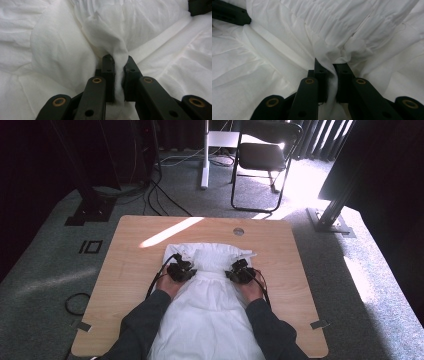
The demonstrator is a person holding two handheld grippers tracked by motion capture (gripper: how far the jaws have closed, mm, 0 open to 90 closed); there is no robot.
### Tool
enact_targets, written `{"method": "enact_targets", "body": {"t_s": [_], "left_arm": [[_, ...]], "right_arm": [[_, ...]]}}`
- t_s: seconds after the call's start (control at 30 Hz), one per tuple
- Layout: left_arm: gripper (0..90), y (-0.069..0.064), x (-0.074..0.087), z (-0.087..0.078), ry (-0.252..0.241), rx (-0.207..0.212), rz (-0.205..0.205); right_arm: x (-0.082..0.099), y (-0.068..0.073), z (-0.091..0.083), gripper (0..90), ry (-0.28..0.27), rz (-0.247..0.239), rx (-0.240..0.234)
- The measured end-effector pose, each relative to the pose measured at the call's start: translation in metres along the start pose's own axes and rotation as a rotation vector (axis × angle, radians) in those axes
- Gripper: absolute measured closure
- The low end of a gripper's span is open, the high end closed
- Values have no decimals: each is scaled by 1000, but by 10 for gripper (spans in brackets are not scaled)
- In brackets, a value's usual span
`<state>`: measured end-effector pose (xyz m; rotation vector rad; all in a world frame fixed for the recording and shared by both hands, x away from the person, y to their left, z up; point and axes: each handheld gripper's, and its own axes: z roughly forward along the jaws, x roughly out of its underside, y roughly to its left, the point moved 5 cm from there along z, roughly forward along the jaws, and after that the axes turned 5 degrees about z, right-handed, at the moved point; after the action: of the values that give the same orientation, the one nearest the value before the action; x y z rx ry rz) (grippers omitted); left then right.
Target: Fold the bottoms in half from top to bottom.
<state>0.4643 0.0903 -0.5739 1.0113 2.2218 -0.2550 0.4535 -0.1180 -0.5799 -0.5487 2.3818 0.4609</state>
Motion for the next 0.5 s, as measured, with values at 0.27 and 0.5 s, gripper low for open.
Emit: {"method": "enact_targets", "body": {"t_s": [0.27,0.5], "left_arm": [[836,23,-16,17,-2,-20,-82],[838,25,-20,18,20,-30,-84]], "right_arm": [[-26,-15,18,821,-5,85,37],[-31,-15,22,820,-5,90,53]]}}
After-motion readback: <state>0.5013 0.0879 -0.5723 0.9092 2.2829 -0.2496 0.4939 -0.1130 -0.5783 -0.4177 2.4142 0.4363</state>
